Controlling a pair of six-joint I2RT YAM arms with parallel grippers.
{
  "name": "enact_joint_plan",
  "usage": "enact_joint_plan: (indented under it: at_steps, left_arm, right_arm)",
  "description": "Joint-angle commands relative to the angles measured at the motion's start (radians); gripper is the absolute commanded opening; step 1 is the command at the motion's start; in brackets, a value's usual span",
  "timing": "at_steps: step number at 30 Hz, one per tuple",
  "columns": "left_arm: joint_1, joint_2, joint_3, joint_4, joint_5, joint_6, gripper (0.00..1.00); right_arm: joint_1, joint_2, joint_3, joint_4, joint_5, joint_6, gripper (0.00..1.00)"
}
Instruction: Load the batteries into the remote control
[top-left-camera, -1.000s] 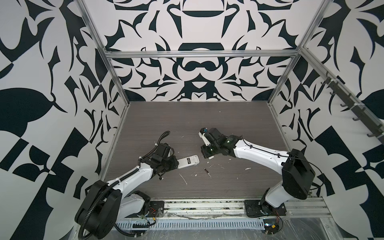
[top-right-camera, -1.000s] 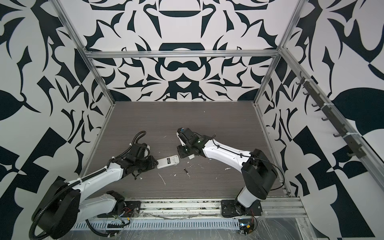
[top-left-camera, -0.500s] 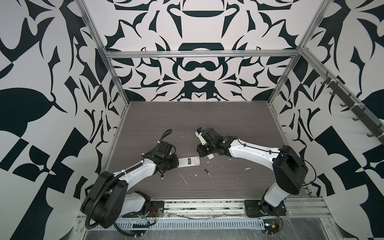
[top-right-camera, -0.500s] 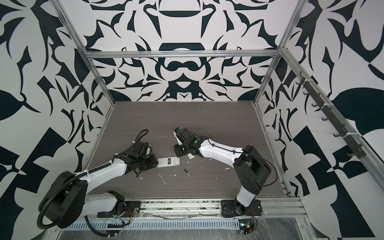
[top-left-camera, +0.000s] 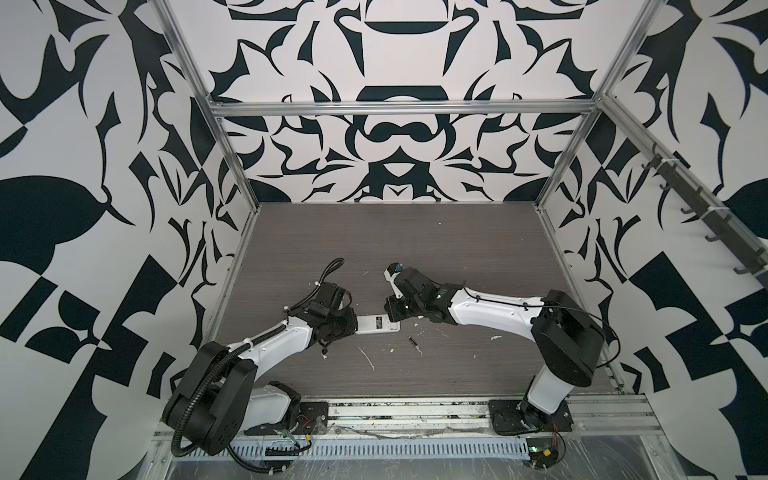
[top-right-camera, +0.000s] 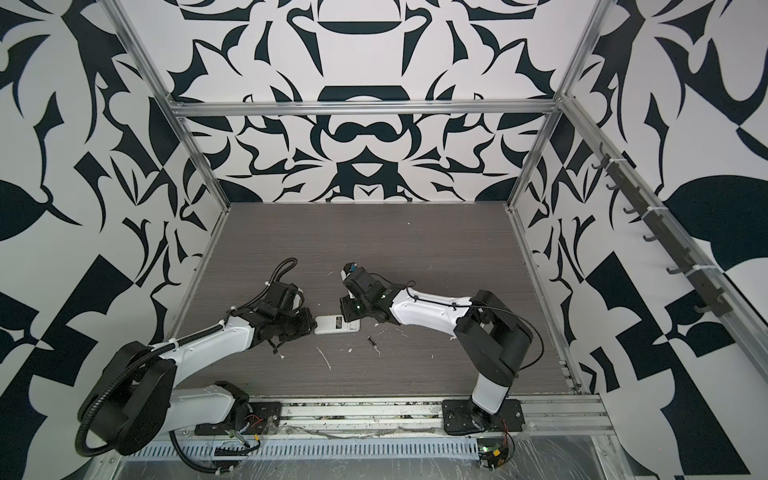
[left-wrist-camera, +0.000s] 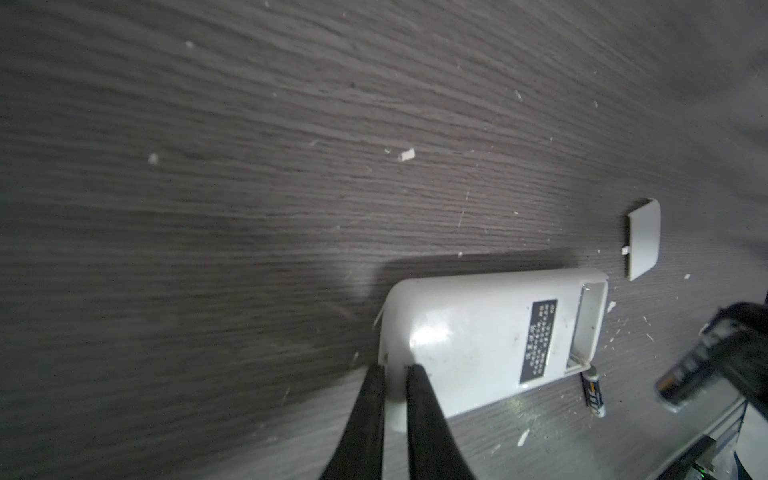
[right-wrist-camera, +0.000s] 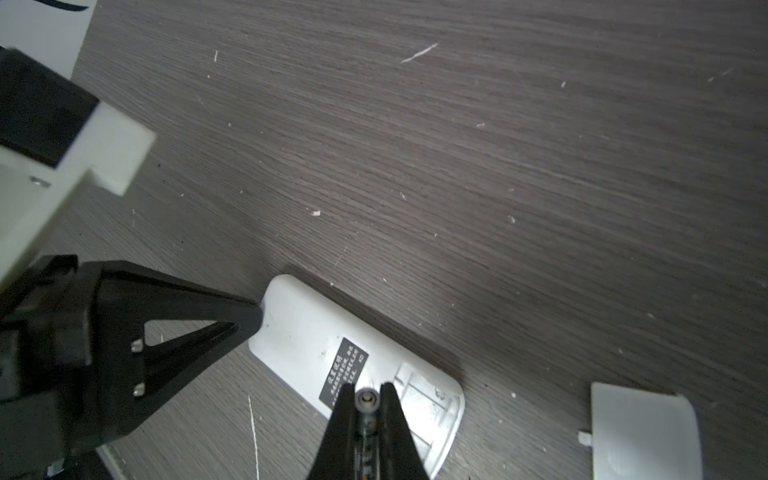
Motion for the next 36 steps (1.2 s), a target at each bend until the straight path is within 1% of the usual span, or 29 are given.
enact_joint_plan:
  at_steps: [1,10,15,16,19,36]
  left_arm:
    - [0.003,0.013,-0.031,-0.02,-0.006,-0.006,0.15]
    - [0.003,0.0,-0.044,-0.008,-0.001,-0.005,0.15]
    - [0.003,0.0,-0.046,-0.006,0.004,-0.005,0.15]
    - [0.003,-0.032,-0.048,-0.006,0.004,-0.006,0.15]
    - [0.003,-0.038,-0.05,-0.006,0.006,-0.005,0.15]
    - [0.003,-0.038,-0.052,-0.003,0.007,-0.007,0.15]
  right_arm:
    - [0.007,-0.03,-0.024,0.053,0.051,0.043,0.0]
    - [0.023,-0.025,-0.086,0.121,0.094,0.102,0.0]
    - [0.034,-0.015,-0.094,0.142,0.113,0.109,0.0]
    - [0.035,-0.012,-0.096,0.147,0.118,0.111,0.0]
    - [0.037,-0.004,-0.095,0.161,0.122,0.116,0.0]
    - [0.046,0.029,-0.125,0.197,0.15,0.135,0.0]
